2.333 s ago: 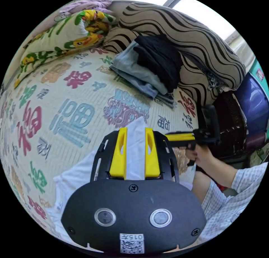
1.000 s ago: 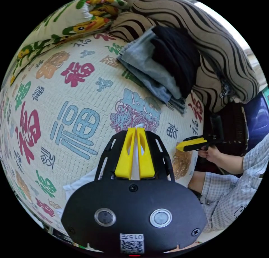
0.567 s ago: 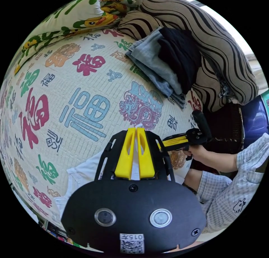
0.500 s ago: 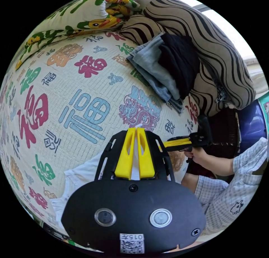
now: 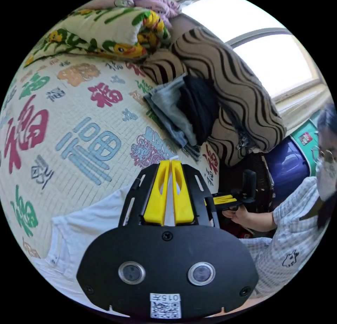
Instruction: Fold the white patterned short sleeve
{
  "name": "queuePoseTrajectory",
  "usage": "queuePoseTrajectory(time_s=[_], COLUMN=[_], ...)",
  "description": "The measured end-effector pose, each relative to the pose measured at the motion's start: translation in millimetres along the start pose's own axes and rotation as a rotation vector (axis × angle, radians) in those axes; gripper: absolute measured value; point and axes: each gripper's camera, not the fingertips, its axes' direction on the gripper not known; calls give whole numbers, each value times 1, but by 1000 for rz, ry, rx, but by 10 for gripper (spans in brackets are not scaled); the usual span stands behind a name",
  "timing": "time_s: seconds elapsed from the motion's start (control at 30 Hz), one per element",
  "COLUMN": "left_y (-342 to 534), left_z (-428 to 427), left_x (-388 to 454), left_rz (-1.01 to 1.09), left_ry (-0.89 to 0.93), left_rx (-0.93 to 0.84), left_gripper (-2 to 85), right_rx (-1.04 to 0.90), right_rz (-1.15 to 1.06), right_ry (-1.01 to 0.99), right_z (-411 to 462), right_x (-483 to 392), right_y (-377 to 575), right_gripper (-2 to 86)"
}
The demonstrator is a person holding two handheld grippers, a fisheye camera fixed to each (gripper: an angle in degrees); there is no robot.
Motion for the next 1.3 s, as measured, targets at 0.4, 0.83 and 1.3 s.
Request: queuePoseTrajectory(time_s=[0.4,0.83,1.3], left_y=[267,248,486], left_z=[-199,-207,-508], left_x=[-51,11,83], left_rz=[-385,-236,-809], left_ry=[-62,-254,-605], left_rx=[235,-7,557], left_gripper=[63,20,56], right_rx=[-405,-442,-559], right_rz=[-273,-192,-416], right_ry=[57,336,173], right_z=[203,369,507], right_x=[-114,-100,-220], right_y=[49,59,29], right_gripper=[-6,-9,-9])
